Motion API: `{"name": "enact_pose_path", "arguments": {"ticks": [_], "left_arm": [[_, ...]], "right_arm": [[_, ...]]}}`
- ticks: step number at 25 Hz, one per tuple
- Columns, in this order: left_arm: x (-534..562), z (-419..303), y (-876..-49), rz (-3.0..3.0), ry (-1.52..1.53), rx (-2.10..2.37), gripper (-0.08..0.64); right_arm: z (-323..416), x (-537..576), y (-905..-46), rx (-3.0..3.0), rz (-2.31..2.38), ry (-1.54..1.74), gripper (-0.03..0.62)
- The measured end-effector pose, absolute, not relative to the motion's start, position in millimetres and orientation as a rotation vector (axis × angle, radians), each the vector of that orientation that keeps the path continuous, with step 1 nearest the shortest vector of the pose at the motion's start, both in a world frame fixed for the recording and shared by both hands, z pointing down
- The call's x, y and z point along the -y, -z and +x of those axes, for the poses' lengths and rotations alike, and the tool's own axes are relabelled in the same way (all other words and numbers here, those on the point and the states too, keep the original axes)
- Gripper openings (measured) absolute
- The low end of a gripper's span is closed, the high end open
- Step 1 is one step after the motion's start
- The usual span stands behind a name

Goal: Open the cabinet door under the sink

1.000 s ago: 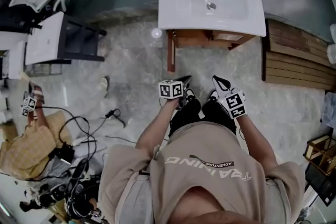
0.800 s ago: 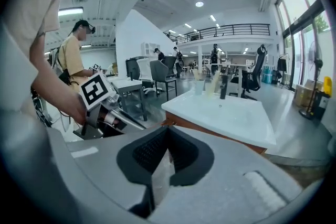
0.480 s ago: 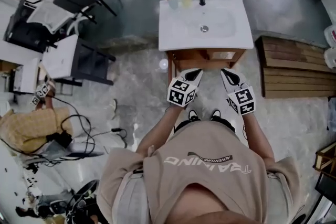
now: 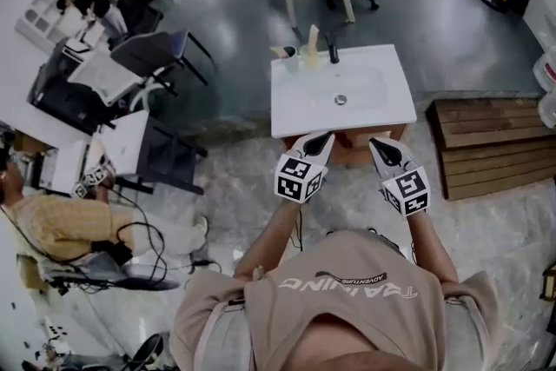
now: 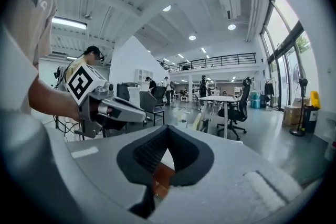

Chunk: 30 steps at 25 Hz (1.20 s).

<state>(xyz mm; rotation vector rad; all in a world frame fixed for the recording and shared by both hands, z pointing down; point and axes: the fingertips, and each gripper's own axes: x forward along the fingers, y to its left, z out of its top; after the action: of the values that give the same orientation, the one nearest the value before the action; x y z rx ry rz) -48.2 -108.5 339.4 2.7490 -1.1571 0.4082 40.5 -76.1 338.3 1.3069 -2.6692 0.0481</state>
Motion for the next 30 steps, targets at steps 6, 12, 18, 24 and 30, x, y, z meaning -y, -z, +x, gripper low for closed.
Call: {"name": "enact_pose_path", "arguments": {"ticks": [6, 12, 18, 24, 30], "left_arm": [[113, -55, -316, 2.819, -0.401, 1.254, 0.015], [113, -72, -287, 2.83, -0.325, 1.353, 0.015], [118, -89, -259, 2.838, -0.203, 1.475, 0.015], [114, -88, -270, 2.806, -0.175, 1.473, 0.015], [114, -94, -271, 2.786, -0.15, 1.477, 0.015]], "right_arm": [[51, 87, -307, 2.71, 1.355, 0.033, 0.002], [57, 94, -285, 2.711, 1.404, 0.118, 0.002], [58, 93, -255, 2.732, 1.493, 0.251, 0.002], [56, 90, -271, 2.718, 1.464, 0.185, 0.002], [59, 88, -280, 2.708, 1.476, 0.128, 0.002]]}}
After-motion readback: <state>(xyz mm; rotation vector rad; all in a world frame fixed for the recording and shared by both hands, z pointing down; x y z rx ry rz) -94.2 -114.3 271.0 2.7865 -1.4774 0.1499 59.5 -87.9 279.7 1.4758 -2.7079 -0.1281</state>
